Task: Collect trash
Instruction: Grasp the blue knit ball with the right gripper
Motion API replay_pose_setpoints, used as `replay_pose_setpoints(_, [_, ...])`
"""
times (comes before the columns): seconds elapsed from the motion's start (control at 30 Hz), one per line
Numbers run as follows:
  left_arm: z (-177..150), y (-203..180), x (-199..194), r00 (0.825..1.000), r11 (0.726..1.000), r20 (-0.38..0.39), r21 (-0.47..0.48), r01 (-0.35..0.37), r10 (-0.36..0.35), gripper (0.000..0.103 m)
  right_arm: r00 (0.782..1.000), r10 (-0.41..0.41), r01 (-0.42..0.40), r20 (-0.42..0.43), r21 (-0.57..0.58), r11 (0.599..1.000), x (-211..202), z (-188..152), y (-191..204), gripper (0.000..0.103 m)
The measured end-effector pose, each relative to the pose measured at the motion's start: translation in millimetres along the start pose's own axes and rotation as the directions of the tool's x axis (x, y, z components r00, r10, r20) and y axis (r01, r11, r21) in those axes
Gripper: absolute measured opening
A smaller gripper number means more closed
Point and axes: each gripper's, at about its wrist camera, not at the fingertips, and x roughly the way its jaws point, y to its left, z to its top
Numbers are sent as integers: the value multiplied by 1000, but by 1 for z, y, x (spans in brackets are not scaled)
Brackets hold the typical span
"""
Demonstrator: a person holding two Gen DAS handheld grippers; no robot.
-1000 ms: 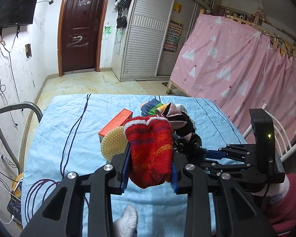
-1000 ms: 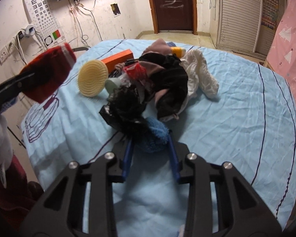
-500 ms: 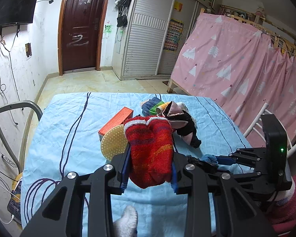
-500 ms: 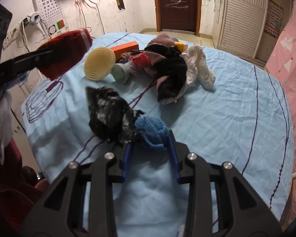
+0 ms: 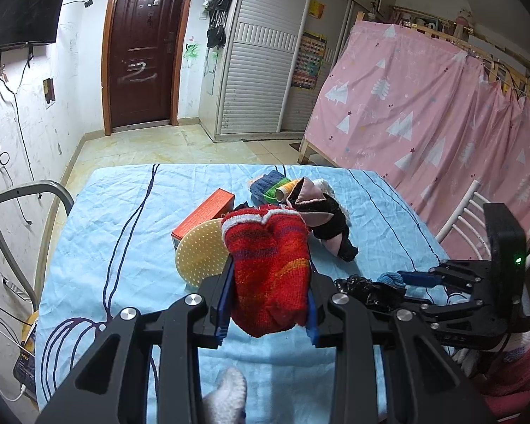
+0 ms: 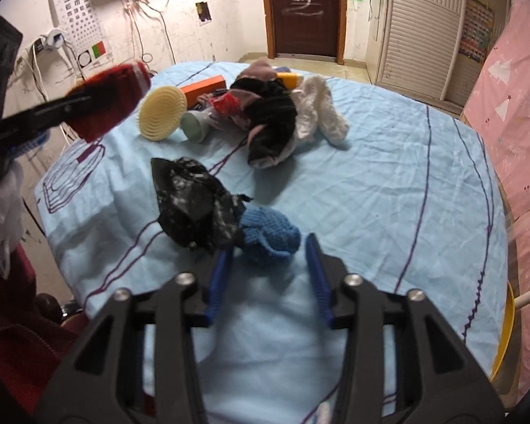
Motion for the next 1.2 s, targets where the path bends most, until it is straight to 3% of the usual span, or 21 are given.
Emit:
replay_pose_setpoints(0.07, [0, 0, 1, 1000, 1000, -2, 0, 0, 0, 24, 1000, 2, -2, 22, 4, 1000, -9, 1, 0, 55])
replay_pose_setpoints(0.27, [0, -2, 2, 1000, 1000, -5, 6, 2, -2, 24, 995, 1, -6, 98, 46, 999, -28, 8, -12, 55])
replay_pose_setpoints(0.53, [0, 1, 1, 1000, 1000, -2, -2, -2, 2, 24, 1000, -23, 23, 19, 7, 1000, 6, 5, -3, 55])
replay_pose_setpoints(0.57, [0, 1, 2, 1000, 1000, -4, -2, -1, 1, 24, 1000, -25, 25, 13, 1, 1000, 8, 4, -2, 54])
replay_pose_setpoints(0.7, [0, 0, 4, 1000, 1000, -11, 0, 1, -1, 24, 1000, -22, 22, 14, -5, 1000, 11, 4, -1, 29])
replay_pose_setpoints(0.93, [0, -3, 5, 1000, 1000, -9, 2, 2, -2, 24, 997, -50, 49, 64, 16, 999, 1, 5, -10, 28])
replay_pose_setpoints(1.2, [9, -35, 6, 999, 999, -8, 42, 32, -32, 24, 989, -84, 73, 126, 85, 994, -21, 0, -45, 28])
